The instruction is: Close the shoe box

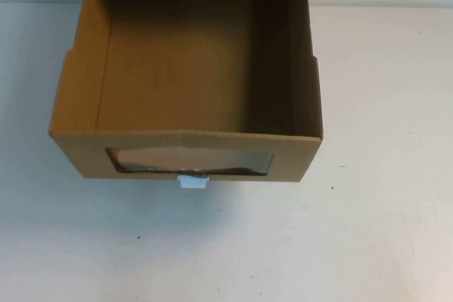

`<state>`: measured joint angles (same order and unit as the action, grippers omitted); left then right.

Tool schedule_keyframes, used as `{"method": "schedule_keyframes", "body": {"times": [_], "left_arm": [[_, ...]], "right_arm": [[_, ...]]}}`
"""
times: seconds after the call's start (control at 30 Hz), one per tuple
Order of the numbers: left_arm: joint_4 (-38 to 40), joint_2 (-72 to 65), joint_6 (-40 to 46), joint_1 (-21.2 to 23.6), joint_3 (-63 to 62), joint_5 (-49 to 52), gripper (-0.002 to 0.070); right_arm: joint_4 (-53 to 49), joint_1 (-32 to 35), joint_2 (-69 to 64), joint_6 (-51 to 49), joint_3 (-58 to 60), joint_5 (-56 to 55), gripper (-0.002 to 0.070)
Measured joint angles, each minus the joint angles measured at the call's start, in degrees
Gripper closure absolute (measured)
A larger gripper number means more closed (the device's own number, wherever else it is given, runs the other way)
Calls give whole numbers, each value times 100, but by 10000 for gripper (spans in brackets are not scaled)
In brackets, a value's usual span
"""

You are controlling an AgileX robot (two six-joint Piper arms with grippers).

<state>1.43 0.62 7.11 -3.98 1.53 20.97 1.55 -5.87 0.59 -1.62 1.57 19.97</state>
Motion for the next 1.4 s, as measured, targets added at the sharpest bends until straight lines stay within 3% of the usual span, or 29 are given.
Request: {"method": "schedule_keyframes", "body": {"times": [0.33,0.6,0.73,0.93,1.1,1.4], "left_arm": [[258,0,-126,0,0,-268,680],[1947,0,-1324,0,0,-1323,680],[2193,0,-1452,0,0,-1661,680],[2294,0,-1597,0,-602,-499,680],[2294,-768,-957,0,-1932,298,680],[2455,-3841,976,0,-4857,1494,680]], "right_arm": [[0,0,2,0,0,0,689],[0,0,2,0,0,0,689],[0,0,2,0,0,0,689],[0,0,2,0,0,0,689],[0,0,12,0,0,0,689],[0,0,12,0,0,0,689]]}}
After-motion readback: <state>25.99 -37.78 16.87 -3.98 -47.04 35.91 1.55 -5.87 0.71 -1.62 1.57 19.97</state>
